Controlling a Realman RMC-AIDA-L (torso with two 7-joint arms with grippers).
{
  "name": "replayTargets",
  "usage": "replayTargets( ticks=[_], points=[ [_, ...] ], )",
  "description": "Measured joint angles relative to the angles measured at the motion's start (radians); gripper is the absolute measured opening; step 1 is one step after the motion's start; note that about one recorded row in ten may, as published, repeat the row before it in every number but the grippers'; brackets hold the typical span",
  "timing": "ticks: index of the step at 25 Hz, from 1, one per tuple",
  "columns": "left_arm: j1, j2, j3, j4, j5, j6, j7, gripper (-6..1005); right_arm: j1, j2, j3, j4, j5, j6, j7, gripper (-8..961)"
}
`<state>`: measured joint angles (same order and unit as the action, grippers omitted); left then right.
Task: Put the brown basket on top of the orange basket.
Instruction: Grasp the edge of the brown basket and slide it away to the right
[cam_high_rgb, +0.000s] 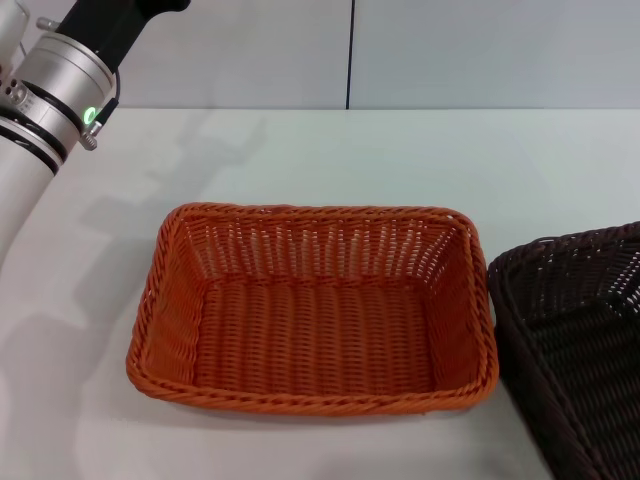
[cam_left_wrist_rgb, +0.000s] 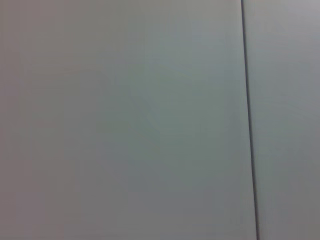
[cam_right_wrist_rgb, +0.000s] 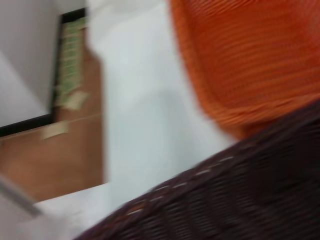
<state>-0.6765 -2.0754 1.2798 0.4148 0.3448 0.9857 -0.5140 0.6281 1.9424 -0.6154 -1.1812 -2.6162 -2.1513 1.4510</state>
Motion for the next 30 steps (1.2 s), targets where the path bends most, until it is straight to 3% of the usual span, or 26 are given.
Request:
replayTargets(
  ticks=[3, 12, 22, 30],
  points=[
    [-0.001, 0.0, 0.004, -0.001, 0.0, -0.001, 0.001, 856, 0.04, -0.011, 0.048, -0.019, 0.0, 0.053, 0.0, 500],
    [0.012, -0.001, 0.018, -0.015, 0.0, 0.004, 0.001, 856, 0.121, -0.013, 0.001, -0.018, 0.019, 0.276, -0.04, 486],
    [0.018, -0.003, 0.05, -0.027, 0.0, 0.007, -0.011, 855, 0.162, -0.01, -0.154, 0.143, 0.017, 0.485, -0.153, 470],
    [0.024, -0.003, 0.077, -0.031, -0.004, 0.004, -0.013, 852, 0.192, -0.013, -0.175, 0.259, 0.016, 0.558, -0.21, 458]
  ],
)
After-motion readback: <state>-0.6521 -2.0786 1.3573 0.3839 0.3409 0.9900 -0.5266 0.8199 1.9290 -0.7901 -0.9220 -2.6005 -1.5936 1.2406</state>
